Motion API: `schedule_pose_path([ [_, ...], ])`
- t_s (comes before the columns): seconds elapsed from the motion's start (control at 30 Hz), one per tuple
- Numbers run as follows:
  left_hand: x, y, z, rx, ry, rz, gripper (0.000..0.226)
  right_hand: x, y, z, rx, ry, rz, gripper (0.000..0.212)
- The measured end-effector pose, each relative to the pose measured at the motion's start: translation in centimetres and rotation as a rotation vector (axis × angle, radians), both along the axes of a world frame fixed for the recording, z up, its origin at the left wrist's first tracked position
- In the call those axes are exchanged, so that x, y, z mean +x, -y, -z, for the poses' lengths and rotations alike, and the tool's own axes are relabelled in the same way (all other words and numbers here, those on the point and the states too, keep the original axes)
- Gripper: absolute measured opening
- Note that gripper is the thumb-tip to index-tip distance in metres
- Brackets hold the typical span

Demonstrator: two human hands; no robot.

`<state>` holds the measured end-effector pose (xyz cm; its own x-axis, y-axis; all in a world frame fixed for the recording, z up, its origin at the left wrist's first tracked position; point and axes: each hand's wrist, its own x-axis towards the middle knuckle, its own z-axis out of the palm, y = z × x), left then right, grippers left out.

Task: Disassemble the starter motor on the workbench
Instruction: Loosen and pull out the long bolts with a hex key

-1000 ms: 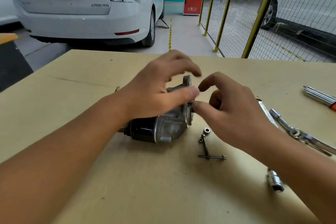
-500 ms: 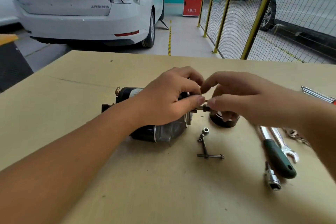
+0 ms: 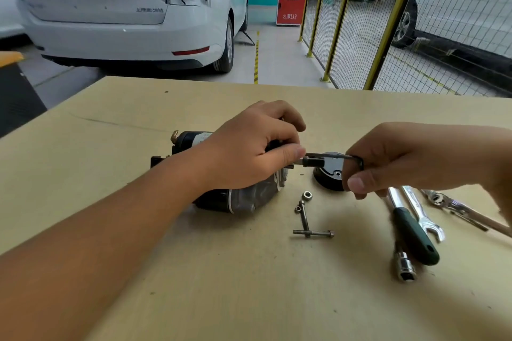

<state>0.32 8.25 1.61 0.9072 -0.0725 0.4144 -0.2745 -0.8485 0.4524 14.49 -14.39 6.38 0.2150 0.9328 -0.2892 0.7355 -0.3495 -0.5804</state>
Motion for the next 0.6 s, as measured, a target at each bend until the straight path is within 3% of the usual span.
schedule_pose_path([
  [0.13,-0.2,0.0,0.2,0.006,-0.006,0.01,0.023,0.0,-0.3,0.3,-0.02,0.04,0.036,0.013],
  [0.4,0.0,0.1,0.0,0.04,-0.009,0.002,0.021,-0.2,-0.7,0.6,-0.032,0.006,0.088,0.022],
  [0.5,0.0,0.2,0.0,0.045,-0.003,0.003,0.021,-0.1,-1.0,0.8,0.003,0.113,0.098,0.013],
  [0.6,0.0,0.2,0.1,0.038,0.0,0.002,0.021,-0.2,-1.2,0.9,0.022,0.251,0.114,0.017],
])
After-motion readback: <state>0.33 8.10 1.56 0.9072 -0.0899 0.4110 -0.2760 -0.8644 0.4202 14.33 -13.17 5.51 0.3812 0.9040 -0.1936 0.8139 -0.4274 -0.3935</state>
